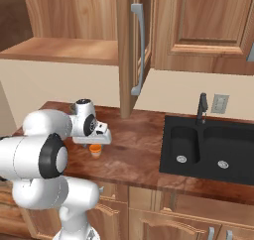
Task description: Pick the jam and jam from the counter and place them in the cabinets closest to them.
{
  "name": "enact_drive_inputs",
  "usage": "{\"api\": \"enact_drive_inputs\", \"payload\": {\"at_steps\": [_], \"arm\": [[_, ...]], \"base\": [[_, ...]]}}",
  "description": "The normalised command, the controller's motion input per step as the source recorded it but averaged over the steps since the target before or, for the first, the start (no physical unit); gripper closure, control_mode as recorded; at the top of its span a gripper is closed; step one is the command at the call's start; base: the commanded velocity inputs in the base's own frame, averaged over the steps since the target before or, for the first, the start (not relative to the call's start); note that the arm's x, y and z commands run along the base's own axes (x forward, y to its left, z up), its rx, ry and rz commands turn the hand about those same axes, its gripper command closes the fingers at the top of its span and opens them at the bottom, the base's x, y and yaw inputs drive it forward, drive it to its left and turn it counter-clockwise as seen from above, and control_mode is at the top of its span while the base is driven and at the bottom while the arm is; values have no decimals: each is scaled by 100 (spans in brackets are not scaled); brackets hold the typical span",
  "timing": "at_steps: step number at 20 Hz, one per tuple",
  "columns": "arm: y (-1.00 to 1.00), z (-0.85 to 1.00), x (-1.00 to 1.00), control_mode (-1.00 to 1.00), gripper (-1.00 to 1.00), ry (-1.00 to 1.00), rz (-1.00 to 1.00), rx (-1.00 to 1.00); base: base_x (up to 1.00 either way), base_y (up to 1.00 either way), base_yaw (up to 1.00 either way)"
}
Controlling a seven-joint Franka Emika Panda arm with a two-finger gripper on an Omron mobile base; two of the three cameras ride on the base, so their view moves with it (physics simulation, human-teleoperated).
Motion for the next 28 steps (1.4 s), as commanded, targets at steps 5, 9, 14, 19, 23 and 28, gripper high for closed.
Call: {"api": "enact_drive_inputs", "payload": {"at_steps": [5,9,14,19,23,28], "arm": [[0,-27,10,-100,-100,0,-1,0],[0,-26,10,-100,-100,0,0,0],[0,-29,6,-100,-100,0,0,0],[0,-23,1,-100,-100,0,0,0],[0,-1,0,-100,100,0,0,0],[-1,4,0,-100,100,0,0,1]], "base": [[0,0,0],[0,0,0],[0,0,0],[0,0,0],[0,0,0],[0,0,0]]}}
